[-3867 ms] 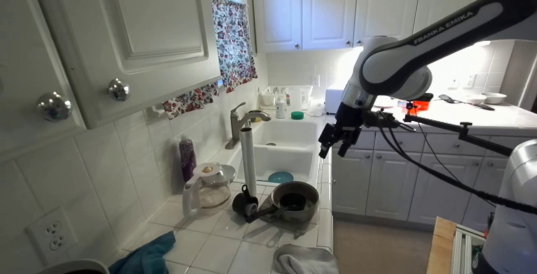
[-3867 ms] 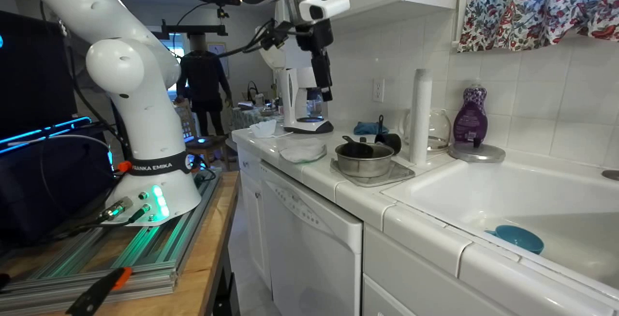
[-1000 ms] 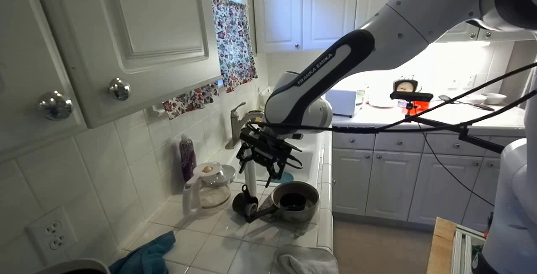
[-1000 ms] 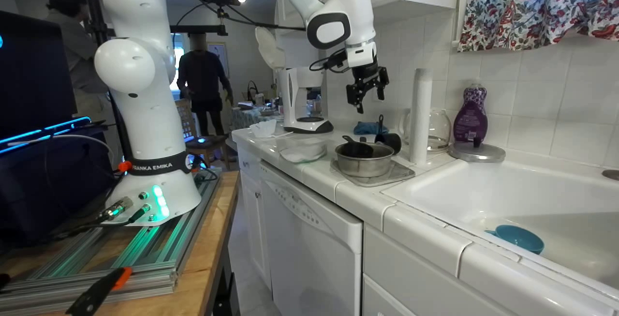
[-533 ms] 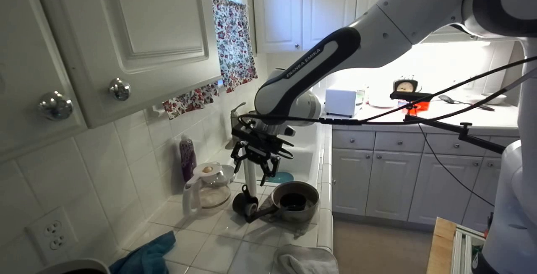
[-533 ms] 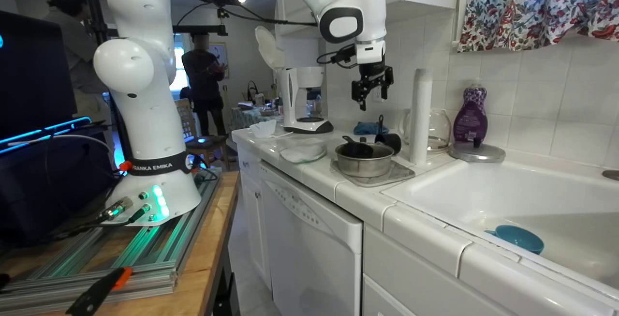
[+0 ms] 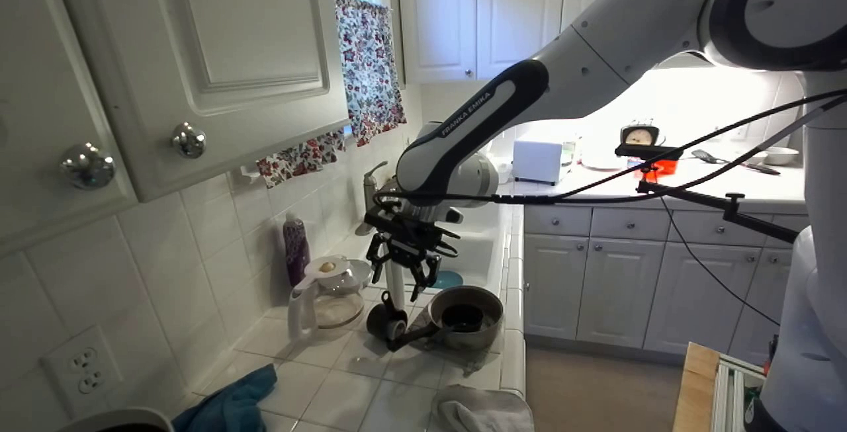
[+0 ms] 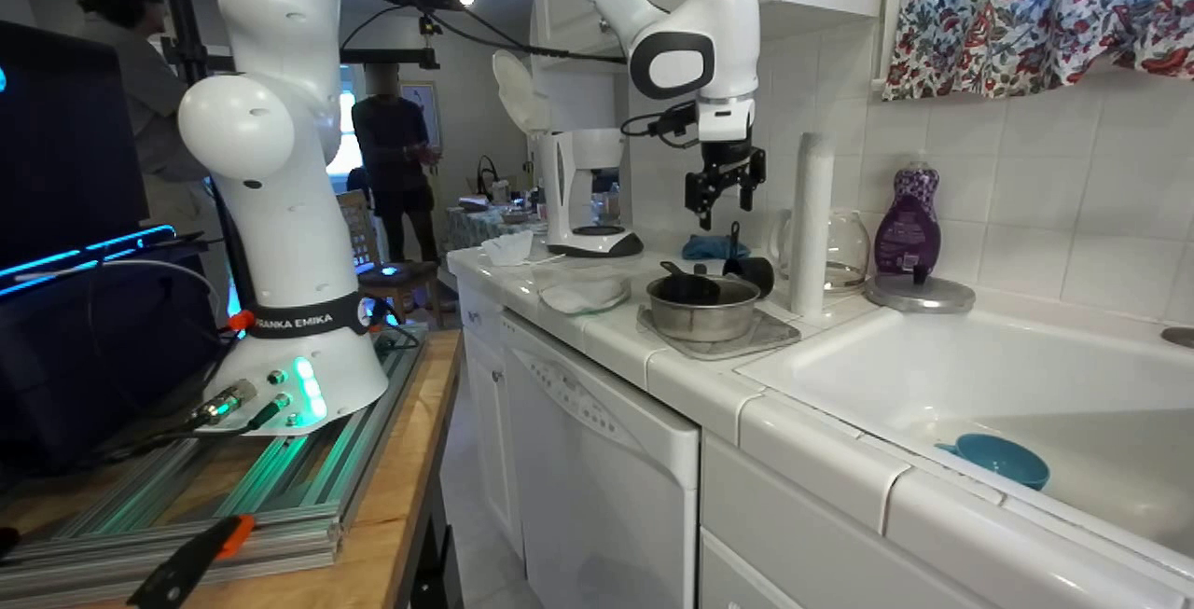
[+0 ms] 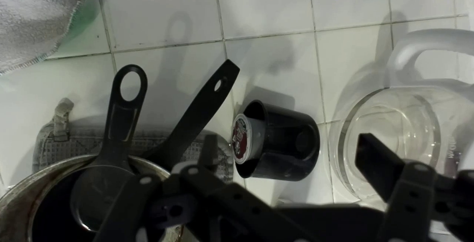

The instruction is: Pick up the scoop, put it upright, move the pot and the bag to the left

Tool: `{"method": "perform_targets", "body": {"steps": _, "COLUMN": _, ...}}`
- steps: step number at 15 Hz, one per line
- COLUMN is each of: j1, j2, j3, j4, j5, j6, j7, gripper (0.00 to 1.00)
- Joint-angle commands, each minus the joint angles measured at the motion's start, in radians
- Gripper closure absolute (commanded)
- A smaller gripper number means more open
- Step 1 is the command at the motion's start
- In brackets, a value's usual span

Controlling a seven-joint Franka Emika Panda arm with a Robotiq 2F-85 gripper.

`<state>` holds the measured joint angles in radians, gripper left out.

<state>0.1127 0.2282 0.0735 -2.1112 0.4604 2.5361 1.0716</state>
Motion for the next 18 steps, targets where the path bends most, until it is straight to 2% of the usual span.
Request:
{"method": "perform_targets", "body": {"steps": 1, "j1": -0.003, "j2": 0.038, "j3": 0.0, "j4": 0.041, "j5": 0.003, "j6": -0.019, "j7": 0.02, "gripper": 0.13}}
{"method": "perform_targets", "body": {"steps": 2, "j1": -0.003, "j2": 0.042, "j3": 0.0, "j4": 0.041, "j5": 0.004, "j6": -0.018, "j7": 0.02, "gripper": 0.21}}
{"method": "perform_targets", "body": {"steps": 5, "j1": -0.003, "j2": 0.052, "j3": -0.001, "j4": 0.045, "j5": 0.004, "j6": -0.017, "j7": 0.019, "gripper": 0.35}}
{"method": "perform_targets", "body": {"steps": 9, "j1": -0.005, "j2": 0.062, "j3": -0.005, "j4": 0.056, "j5": 0.0, "j6": -0.016, "j7": 0.02, "gripper": 0.4}}
{"method": "perform_targets", "body": {"steps": 11, "j1": -0.004, "j2": 0.066, "j3": -0.008, "j4": 0.065, "j5": -0.004, "j6": -0.017, "j7": 0.022, "gripper": 0.46}}
{"method": "perform_targets", "body": {"steps": 13, "j1": -0.004, "j2": 0.07, "j3": -0.01, "j4": 0.071, "j5": -0.004, "j6": -0.017, "j7": 0.022, "gripper": 0.61}}
{"method": "perform_targets", "body": {"steps": 14, "j1": -0.004, "j2": 0.071, "j3": -0.01, "j4": 0.073, "j5": -0.004, "j6": -0.017, "j7": 0.022, "gripper": 0.74}}
{"method": "perform_targets", "body": {"steps": 16, "j1": -0.004, "j2": 0.073, "j3": -0.009, "j4": 0.078, "j5": -0.004, "j6": -0.019, "j7": 0.021, "gripper": 0.8}}
{"method": "perform_targets", "body": {"steps": 17, "j1": -0.004, "j2": 0.075, "j3": -0.009, "j4": 0.081, "j5": -0.004, "j6": -0.02, "j7": 0.021, "gripper": 0.76}}
{"method": "perform_targets", "body": {"steps": 18, "j1": -0.004, "j2": 0.076, "j3": -0.009, "j4": 0.082, "j5": -0.004, "j6": -0.022, "j7": 0.021, "gripper": 0.8}}
